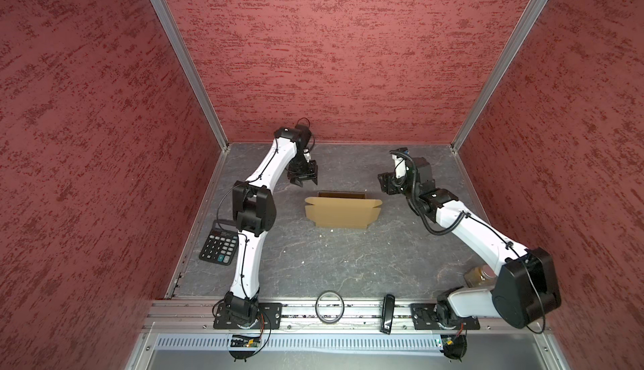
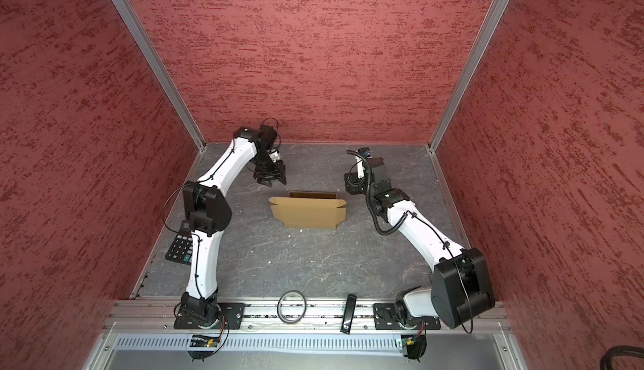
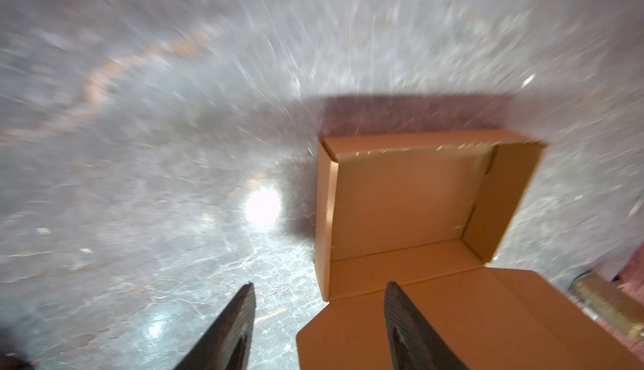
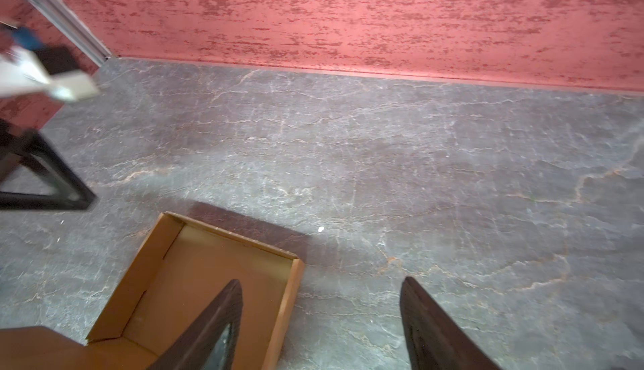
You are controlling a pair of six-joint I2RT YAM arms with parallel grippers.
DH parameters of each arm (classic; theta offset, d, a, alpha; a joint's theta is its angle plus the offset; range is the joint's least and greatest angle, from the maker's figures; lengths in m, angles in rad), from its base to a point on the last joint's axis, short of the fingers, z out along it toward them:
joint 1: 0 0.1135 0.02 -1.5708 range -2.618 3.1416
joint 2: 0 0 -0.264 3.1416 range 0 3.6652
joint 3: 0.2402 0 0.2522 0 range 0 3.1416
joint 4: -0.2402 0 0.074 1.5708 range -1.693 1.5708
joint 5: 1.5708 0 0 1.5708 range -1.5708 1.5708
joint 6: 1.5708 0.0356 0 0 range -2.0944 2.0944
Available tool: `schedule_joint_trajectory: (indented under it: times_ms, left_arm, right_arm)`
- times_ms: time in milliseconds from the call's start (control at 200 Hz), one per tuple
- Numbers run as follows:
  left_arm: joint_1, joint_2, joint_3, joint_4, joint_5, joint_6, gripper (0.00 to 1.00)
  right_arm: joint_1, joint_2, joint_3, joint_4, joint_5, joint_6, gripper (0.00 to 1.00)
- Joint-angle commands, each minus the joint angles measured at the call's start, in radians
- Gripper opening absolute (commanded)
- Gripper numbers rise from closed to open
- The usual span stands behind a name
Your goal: Fold the paper box
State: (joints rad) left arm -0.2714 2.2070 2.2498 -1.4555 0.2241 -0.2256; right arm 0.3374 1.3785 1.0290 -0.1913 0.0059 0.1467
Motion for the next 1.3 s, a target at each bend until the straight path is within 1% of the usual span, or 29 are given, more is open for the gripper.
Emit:
schedule_joint_trajectory:
  times_ms: [0, 60, 135, 205, 281, 366, 456, 551, 636, 696, 751, 837, 932, 1122, 1297]
  left_arm:
    - [0.046, -0.138, -0.019, 0.095, -0.049, -0.052, 0.62]
    - [0.059, -0.222, -0.089, 0.15, -0.078, -0.079, 0.62]
    - [0.064, -0.349, -0.221, 0.224, -0.118, -0.12, 0.63]
    - [0.055, -0.47, -0.354, 0.281, -0.147, -0.155, 0.63]
    - [0.028, -0.601, -0.498, 0.315, -0.214, -0.199, 0.63]
    - [-0.024, -0.751, -0.643, 0.331, -0.296, -0.259, 0.63]
    - [-0.09, -0.902, -0.781, 0.322, -0.355, -0.336, 0.6]
    - [-0.203, -1.026, -0.903, 0.287, -0.419, -0.452, 0.58]
    - [-0.319, -1.091, -0.993, 0.275, -0.457, -0.559, 0.55]
    - [-0.387, -1.102, -1.034, 0.27, -0.478, -0.618, 0.54]
    - [-0.437, -1.091, -1.069, 0.295, -0.48, -0.647, 0.53]
    - [-0.493, -1.042, -1.116, 0.392, -0.449, -0.657, 0.53]
    - [-0.529, -0.958, -1.141, 0.491, -0.427, -0.652, 0.52]
    - [-0.536, -0.804, -1.135, 0.649, -0.43, -0.595, 0.5]
    - [-0.505, -0.698, -1.102, 0.743, -0.441, -0.549, 0.5]
  right_arm:
    - [-0.037, 0.012, 0.047, -0.012, -0.019, 0.016, 0.72]
    - [-0.058, 0.026, 0.055, -0.017, -0.034, 0.023, 0.72]
    - [-0.083, 0.051, 0.064, -0.022, -0.062, 0.03, 0.71]
    - [-0.1, 0.07, 0.07, -0.024, -0.098, 0.022, 0.7]
    - [-0.111, 0.112, 0.076, -0.027, -0.126, 0.007, 0.68]
    - [-0.116, 0.134, 0.074, -0.021, -0.154, -0.002, 0.66]
    - [-0.119, 0.157, 0.074, -0.015, -0.203, -0.013, 0.61]
    - [-0.119, 0.181, 0.075, -0.01, -0.263, -0.026, 0.56]
    - [-0.118, 0.203, 0.074, -0.008, -0.323, -0.04, 0.51]
    - [-0.118, 0.216, 0.074, -0.008, -0.369, -0.049, 0.48]
    - [-0.113, 0.22, 0.074, -0.011, -0.402, -0.059, 0.47]
    - [-0.098, 0.22, 0.068, -0.028, -0.423, -0.076, 0.47]
    - [-0.076, 0.216, 0.057, -0.055, -0.426, -0.098, 0.46]
    - [-0.04, 0.173, -0.009, -0.062, -0.437, -0.099, 0.45]
    - [-0.007, 0.112, -0.069, -0.059, -0.45, -0.099, 0.45]
